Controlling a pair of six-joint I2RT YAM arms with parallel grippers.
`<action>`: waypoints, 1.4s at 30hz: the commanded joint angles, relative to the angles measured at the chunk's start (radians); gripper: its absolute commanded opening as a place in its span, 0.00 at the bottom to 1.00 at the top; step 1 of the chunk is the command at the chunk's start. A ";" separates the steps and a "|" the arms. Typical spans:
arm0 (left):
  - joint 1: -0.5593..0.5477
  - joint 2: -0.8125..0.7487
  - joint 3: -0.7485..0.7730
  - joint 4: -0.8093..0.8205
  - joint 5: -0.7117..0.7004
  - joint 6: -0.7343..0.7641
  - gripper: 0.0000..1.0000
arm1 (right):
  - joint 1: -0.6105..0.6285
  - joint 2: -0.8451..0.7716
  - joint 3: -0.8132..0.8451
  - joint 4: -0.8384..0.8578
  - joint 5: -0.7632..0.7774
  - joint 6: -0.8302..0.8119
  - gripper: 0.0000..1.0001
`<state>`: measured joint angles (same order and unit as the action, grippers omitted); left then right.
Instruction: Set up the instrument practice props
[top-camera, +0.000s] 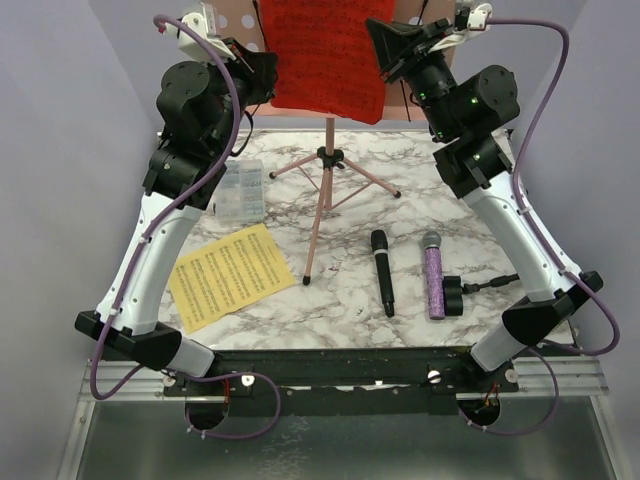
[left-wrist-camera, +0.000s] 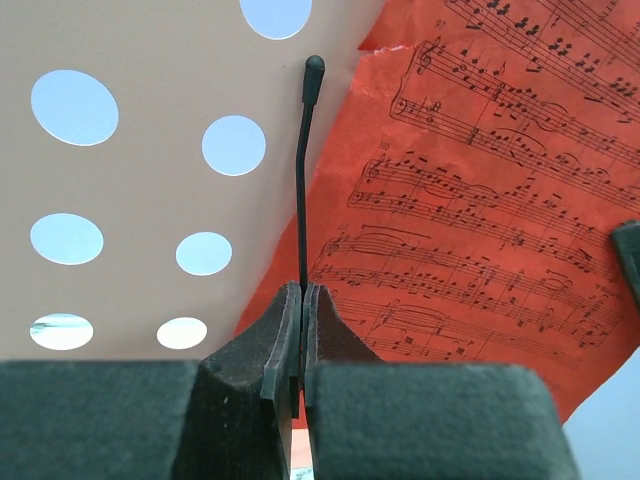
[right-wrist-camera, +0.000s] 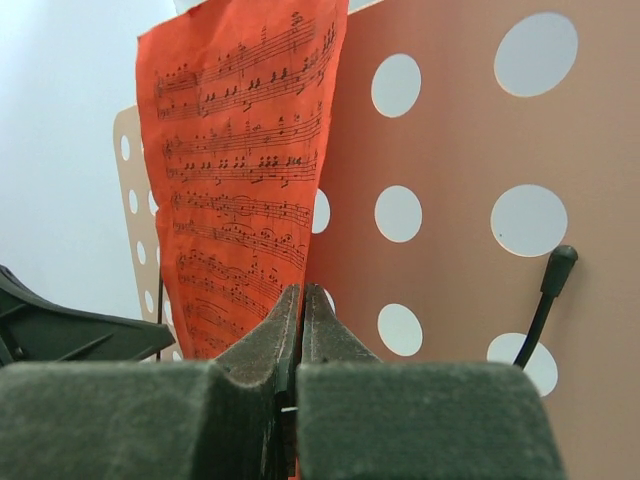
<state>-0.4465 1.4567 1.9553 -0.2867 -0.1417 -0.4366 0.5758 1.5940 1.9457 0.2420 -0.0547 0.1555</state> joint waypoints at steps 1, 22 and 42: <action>0.003 -0.033 -0.038 0.039 0.024 0.051 0.00 | -0.004 0.011 0.021 0.004 0.028 -0.023 0.00; 0.003 -0.084 -0.114 0.107 0.042 0.057 0.00 | -0.004 0.017 0.038 0.018 0.010 0.011 0.00; 0.003 -0.090 -0.121 0.122 0.050 0.045 0.00 | 0.000 0.033 0.010 0.121 -0.168 0.125 0.00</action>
<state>-0.4465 1.3983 1.8431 -0.1741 -0.1158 -0.3923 0.5758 1.6001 1.9110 0.3183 -0.1608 0.2546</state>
